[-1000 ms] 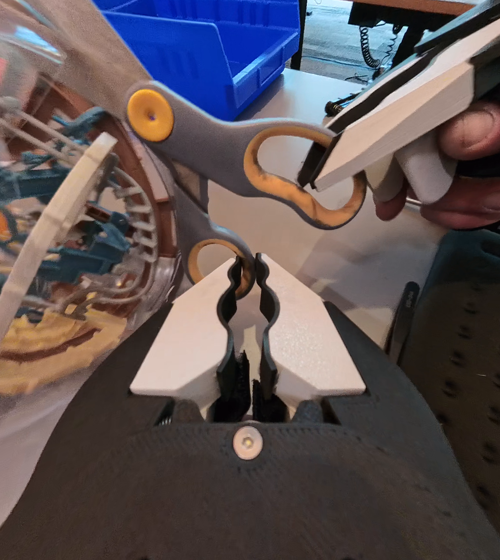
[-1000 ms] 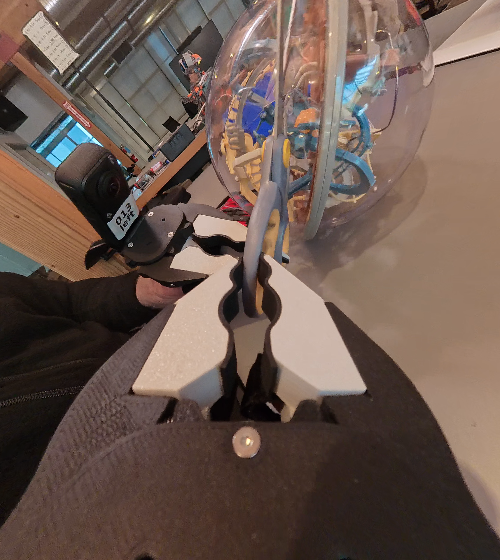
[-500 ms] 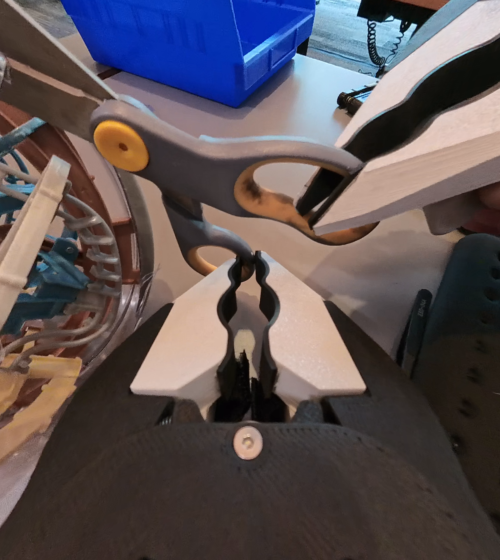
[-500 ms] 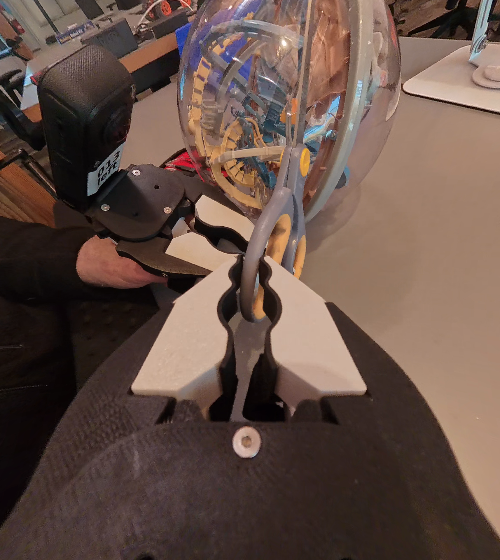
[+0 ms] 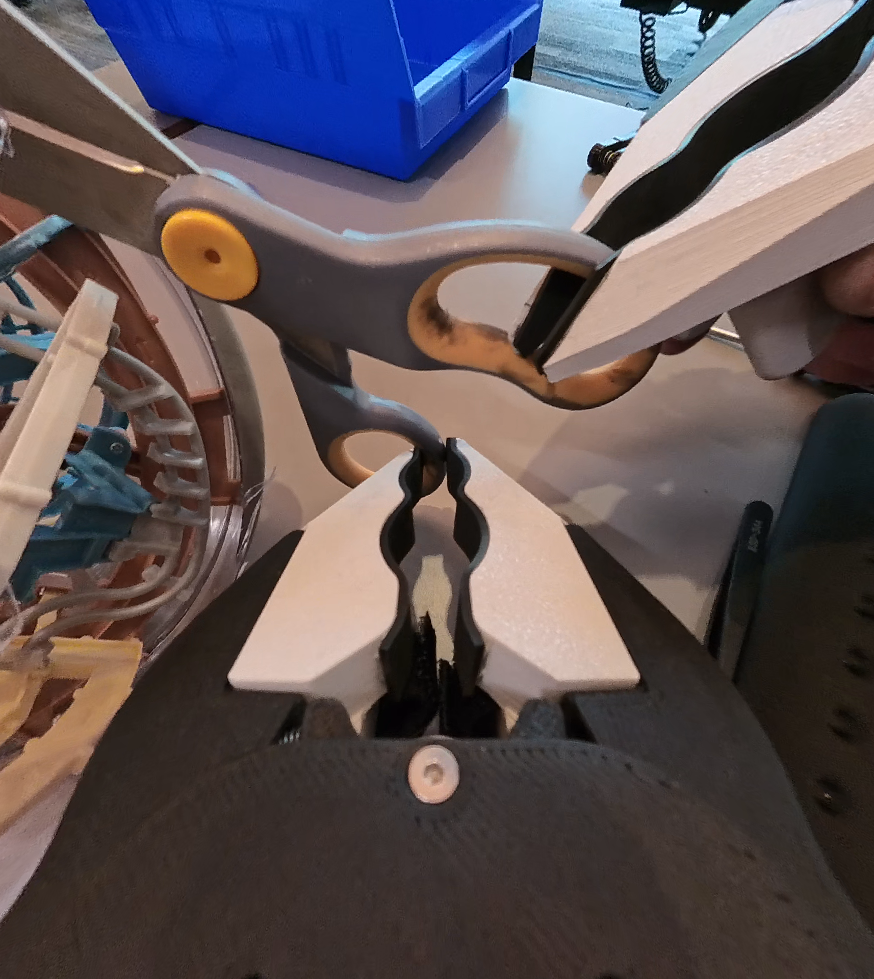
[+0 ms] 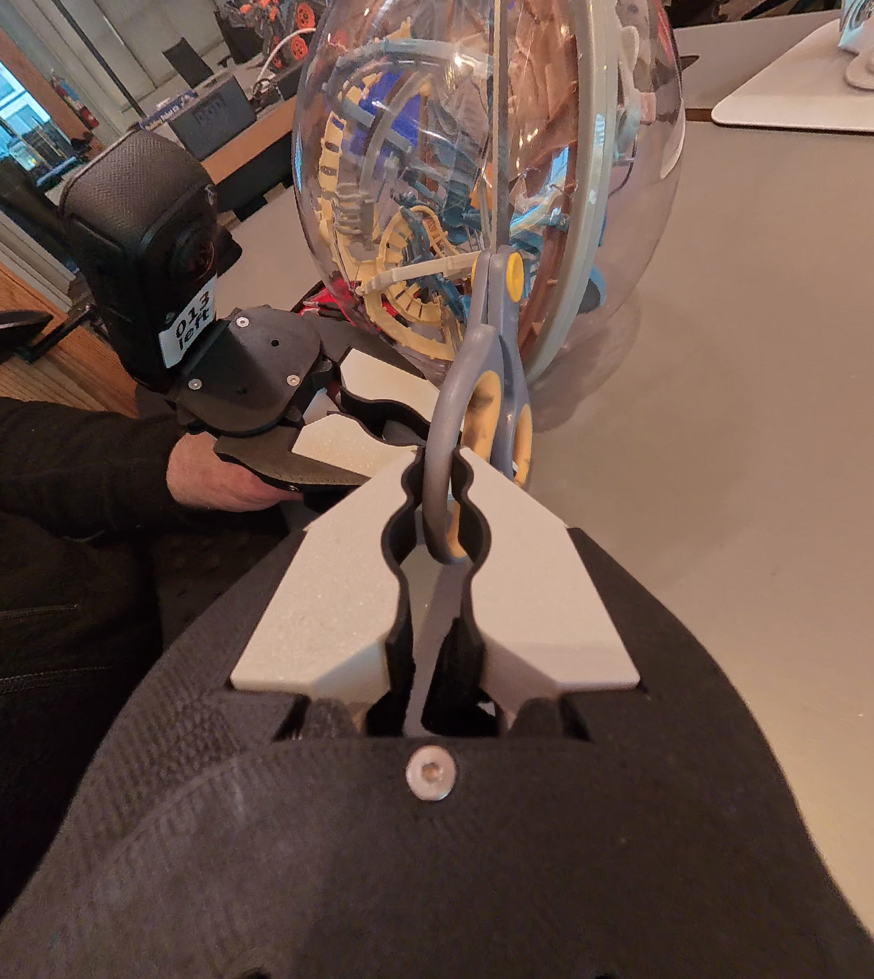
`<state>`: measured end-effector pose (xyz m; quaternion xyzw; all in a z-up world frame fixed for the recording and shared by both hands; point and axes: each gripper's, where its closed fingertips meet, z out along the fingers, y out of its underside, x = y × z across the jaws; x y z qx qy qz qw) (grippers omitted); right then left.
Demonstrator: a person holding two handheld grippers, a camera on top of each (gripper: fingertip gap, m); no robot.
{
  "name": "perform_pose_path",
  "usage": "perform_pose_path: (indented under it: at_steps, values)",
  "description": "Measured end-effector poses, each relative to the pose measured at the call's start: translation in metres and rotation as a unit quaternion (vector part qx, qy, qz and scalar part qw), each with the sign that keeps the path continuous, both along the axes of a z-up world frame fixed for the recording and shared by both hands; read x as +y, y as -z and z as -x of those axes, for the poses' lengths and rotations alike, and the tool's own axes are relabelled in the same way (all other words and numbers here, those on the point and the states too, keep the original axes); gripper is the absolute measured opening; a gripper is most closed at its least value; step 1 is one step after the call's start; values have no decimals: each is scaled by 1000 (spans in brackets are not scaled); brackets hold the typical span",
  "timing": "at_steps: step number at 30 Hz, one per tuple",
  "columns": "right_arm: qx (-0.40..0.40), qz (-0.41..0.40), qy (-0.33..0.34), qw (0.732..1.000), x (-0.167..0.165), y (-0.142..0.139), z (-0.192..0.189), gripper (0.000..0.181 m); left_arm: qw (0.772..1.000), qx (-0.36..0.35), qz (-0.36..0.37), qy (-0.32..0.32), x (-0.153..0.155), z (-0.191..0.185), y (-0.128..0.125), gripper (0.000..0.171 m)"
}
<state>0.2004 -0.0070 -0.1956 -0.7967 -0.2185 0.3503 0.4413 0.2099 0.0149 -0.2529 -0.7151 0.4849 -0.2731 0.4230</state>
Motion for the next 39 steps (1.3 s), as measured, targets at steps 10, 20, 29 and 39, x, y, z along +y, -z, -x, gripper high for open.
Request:
perform_pose_path:
  at_steps: [10,20,29,39]
  values:
    - [24,12,-8,1000,-3,-11,-6,5,998,-16,-63,-17,-8,9,-21,37]
    - [62,49,-37,996,-3,-25,1,4,996,-7,75,-44,-10,-7,8,103]
    - [88,73,-58,992,4,-35,6,3,972,-153,161,-71,29,-31,-19,50]
    - [52,73,-72,993,30,-58,4,3,947,-256,182,-67,47,-42,-53,43]
